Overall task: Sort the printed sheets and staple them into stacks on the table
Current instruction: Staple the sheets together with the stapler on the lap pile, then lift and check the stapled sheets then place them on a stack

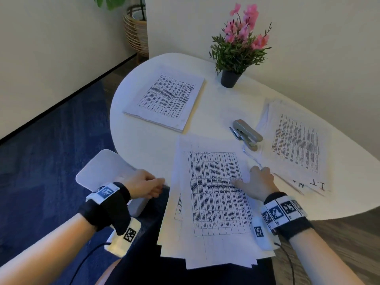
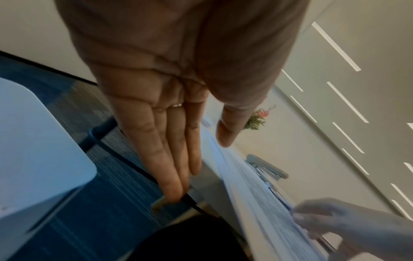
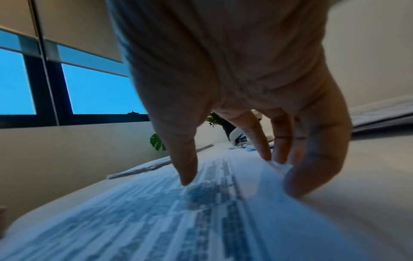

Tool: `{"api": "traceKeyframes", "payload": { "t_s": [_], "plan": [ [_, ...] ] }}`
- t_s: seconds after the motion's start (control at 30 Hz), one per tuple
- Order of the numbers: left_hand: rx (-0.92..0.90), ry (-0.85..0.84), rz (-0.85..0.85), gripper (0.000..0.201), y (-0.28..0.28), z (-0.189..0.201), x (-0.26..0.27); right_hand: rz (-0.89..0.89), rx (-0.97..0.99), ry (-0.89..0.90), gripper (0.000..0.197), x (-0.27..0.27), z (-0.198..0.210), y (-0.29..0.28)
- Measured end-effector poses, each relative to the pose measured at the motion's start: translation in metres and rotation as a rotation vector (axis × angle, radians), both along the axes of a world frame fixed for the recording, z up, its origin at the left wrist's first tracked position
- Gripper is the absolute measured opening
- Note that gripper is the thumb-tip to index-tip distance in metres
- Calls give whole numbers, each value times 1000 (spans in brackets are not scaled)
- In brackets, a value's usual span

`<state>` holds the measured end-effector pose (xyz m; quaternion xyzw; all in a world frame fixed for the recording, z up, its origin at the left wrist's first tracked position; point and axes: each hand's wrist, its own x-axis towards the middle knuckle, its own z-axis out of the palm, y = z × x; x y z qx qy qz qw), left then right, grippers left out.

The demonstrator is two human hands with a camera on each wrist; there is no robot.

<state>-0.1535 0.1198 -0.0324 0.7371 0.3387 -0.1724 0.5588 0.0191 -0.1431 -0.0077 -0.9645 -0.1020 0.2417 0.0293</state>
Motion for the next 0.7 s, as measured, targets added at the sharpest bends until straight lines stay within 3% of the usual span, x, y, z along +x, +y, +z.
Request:
{"api": "traceKeyframes", "payload": {
  "t_s": [0.07, 0.23, 0.33, 0.4, 0.47, 0.53, 0.6, 0.7],
  "plan": [
    [31, 6, -65, 33, -9, 0, 5, 16, 7, 15, 88, -3, -2, 6],
    [326, -1, -223, 42, -27, 7, 16, 27, 118, 40, 80, -8, -11, 12],
    [363, -135, -198, 47, -38, 21, 18, 110, 105, 20, 76, -7, -3, 16],
    [416, -285, -213, 47, -41, 36, 20, 145, 295, -136, 91, -1, 13, 20],
    [519, -392, -276, 56, -40, 54, 25, 175, 594, -300, 120, 12, 37, 24],
    [624, -435, -336, 61, -37, 72, 31, 182, 781, -328, 135, 28, 65, 28],
    [696, -486, -371, 55, -32, 90, 36, 184, 938, -244, 118, 42, 90, 29],
    [845, -562, -375, 44, -18, 113, 44, 135, 1093, -104, 72, 58, 108, 21]
  ]
}}
